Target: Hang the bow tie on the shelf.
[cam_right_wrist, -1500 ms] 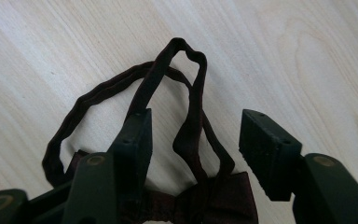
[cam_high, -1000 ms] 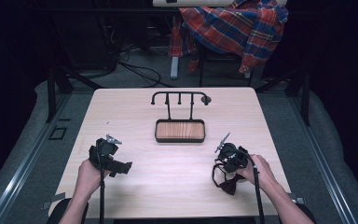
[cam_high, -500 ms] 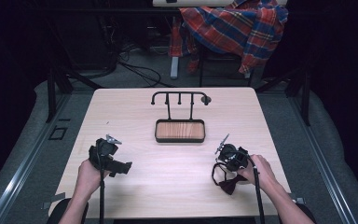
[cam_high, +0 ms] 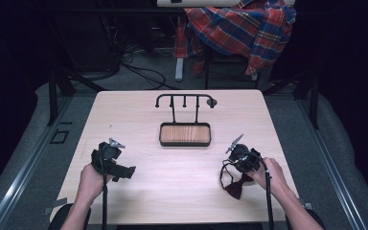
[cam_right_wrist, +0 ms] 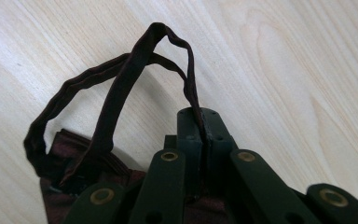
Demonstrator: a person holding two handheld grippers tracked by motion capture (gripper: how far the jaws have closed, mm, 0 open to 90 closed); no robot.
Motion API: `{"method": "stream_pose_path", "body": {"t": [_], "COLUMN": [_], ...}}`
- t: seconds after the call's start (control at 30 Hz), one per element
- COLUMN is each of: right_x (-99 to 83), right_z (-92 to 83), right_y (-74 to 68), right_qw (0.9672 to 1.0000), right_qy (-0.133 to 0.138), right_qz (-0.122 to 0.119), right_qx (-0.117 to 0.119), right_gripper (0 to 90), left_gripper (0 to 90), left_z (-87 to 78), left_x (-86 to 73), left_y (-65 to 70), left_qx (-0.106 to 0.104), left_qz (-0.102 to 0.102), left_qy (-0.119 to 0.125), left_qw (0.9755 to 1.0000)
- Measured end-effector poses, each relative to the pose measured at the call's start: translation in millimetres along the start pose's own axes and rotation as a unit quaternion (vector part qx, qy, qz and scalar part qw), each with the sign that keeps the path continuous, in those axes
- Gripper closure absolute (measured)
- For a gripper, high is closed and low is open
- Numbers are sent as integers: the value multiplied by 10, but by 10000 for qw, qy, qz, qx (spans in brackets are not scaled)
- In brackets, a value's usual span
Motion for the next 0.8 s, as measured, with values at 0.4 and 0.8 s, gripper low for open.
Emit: {"method": "stream_pose_path", "body": {"t": [0.4,0.8], "right_x": [54,166], "right_z": [-177,-335], "right_y": [29,25], "right_qw": [9994,9971], "right_qy": [309,689], "right_qz": [125,118], "right_qx": [-94,-312], "right_gripper": [884,887], "left_gripper": [8,8], "left_z": [2,3], "left_x": [-2,2], "left_y": [3,7], "left_qx": [1,-10], "left_qz": [-10,-1], "left_qy": [-1,11], "left_qw": [10000,10000]}}
Point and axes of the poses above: each handheld gripper's, and its own axes: z roughly forward along the jaws, x roughly out of its top, y roughly to its right, the point moved 9 cm from there along z, roughly forward along the jaws, and after that the axes turned 13 degrees about -x, right-handed, at the moved point
